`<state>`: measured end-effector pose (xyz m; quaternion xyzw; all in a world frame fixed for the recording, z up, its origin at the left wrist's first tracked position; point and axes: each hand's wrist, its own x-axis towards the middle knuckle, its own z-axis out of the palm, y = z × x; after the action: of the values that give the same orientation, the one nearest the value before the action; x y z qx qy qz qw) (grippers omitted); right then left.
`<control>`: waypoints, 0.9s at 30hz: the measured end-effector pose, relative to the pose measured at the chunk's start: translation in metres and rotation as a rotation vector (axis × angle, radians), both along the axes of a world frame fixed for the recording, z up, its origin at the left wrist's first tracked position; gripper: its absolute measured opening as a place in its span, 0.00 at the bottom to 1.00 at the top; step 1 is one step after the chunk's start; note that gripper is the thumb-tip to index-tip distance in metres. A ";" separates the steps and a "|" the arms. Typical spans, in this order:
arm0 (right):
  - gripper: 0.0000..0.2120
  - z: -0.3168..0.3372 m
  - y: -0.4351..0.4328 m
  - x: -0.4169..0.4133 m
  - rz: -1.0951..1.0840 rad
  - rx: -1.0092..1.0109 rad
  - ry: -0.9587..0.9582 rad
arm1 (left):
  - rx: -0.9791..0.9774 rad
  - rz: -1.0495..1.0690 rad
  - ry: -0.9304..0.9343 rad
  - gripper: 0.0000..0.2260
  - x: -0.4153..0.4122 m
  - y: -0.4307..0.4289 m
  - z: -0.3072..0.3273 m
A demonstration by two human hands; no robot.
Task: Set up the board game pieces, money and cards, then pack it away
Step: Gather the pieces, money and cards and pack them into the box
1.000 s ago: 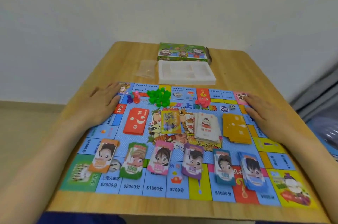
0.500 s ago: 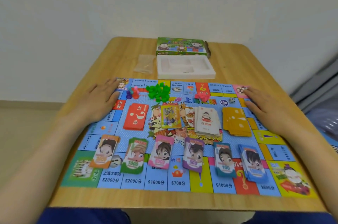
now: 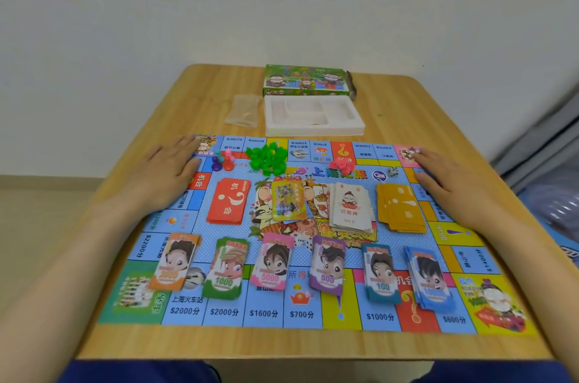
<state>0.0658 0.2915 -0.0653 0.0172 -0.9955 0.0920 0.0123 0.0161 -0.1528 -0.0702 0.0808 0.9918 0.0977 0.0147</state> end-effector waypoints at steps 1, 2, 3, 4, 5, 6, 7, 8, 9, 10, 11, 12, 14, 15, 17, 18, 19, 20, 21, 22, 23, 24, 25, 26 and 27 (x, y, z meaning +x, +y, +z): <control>0.35 0.000 0.000 0.000 -0.001 -0.007 -0.003 | 0.007 -0.001 0.008 0.24 0.001 0.000 0.001; 0.35 0.000 0.000 0.001 -0.003 -0.009 -0.004 | 0.018 -0.001 0.023 0.24 0.001 0.001 0.001; 0.35 0.000 0.000 0.001 -0.004 -0.014 -0.002 | 0.032 0.000 0.046 0.23 0.002 0.002 0.002; 0.34 0.000 0.000 0.002 -0.008 -0.020 0.005 | 0.048 0.004 0.072 0.23 0.003 0.003 0.003; 0.33 0.000 0.000 0.002 -0.010 -0.030 0.016 | 0.064 0.006 0.100 0.23 0.004 0.003 0.004; 0.30 0.001 0.000 0.003 -0.011 -0.043 0.028 | 0.079 0.005 0.126 0.22 0.004 0.003 0.004; 0.28 0.000 0.000 0.003 -0.007 -0.059 0.041 | 0.088 0.000 0.147 0.22 0.004 0.002 0.005; 0.25 0.001 -0.001 0.004 -0.007 -0.073 0.055 | 0.091 -0.006 0.161 0.22 0.004 0.001 0.005; 0.24 0.002 -0.002 0.006 -0.005 -0.086 0.074 | 0.092 -0.010 0.169 0.22 0.003 0.000 0.005; 0.22 0.003 -0.003 0.007 -0.006 -0.097 0.097 | 0.091 -0.009 0.166 0.22 0.002 -0.002 0.005; 0.21 0.005 -0.003 0.008 -0.011 -0.109 0.130 | 0.086 -0.003 0.154 0.22 0.002 -0.002 0.004; 0.20 0.008 -0.003 0.010 -0.022 -0.122 0.173 | 0.077 0.003 0.137 0.22 0.002 -0.001 0.004; 0.17 0.012 -0.003 0.013 -0.048 -0.154 0.303 | 0.056 0.018 0.100 0.21 0.003 0.001 0.005; 0.16 0.014 -0.004 0.015 -0.073 -0.186 0.385 | 0.056 0.025 0.088 0.21 0.004 0.003 0.005; 0.11 0.025 -0.010 0.022 -0.174 -0.314 0.497 | 0.065 0.037 0.078 0.21 0.005 0.005 0.005; 0.08 0.033 -0.014 0.028 -0.217 -0.405 0.483 | 0.075 0.040 0.074 0.21 0.005 0.006 0.005; 0.07 0.042 -0.016 0.033 -0.218 -0.476 0.421 | 0.087 0.038 0.074 0.21 0.005 0.006 0.004; 0.07 0.052 -0.018 0.039 -0.166 -0.508 0.310 | 0.097 0.036 0.070 0.21 0.004 0.006 0.004; 0.07 0.063 -0.020 0.046 -0.087 -0.511 0.164 | 0.103 0.036 0.065 0.21 0.004 0.005 0.004; 0.07 0.072 -0.023 0.054 -0.002 -0.495 0.006 | 0.106 0.036 0.062 0.21 0.004 0.005 0.004; 0.08 0.078 -0.028 0.062 0.069 -0.450 -0.133 | 0.106 0.035 0.059 0.21 0.003 0.005 0.003; 0.09 0.079 -0.032 0.068 0.124 -0.366 -0.226 | 0.107 0.035 0.058 0.21 0.003 0.005 0.003; 0.11 0.077 -0.036 0.073 0.159 -0.257 -0.279 | 0.107 0.034 0.059 0.21 0.003 0.005 0.004; 0.12 0.073 -0.040 0.077 0.190 -0.145 -0.295 | 0.108 0.033 0.061 0.21 0.003 0.005 0.003; 0.14 0.069 -0.045 0.080 0.217 -0.044 -0.289 | 0.109 0.035 0.063 0.21 0.003 0.004 0.003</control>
<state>0.1458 0.2469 0.0040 0.1110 -0.9770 0.1159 -0.1406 0.0189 -0.1487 -0.0672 0.0672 0.9863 0.1491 -0.0226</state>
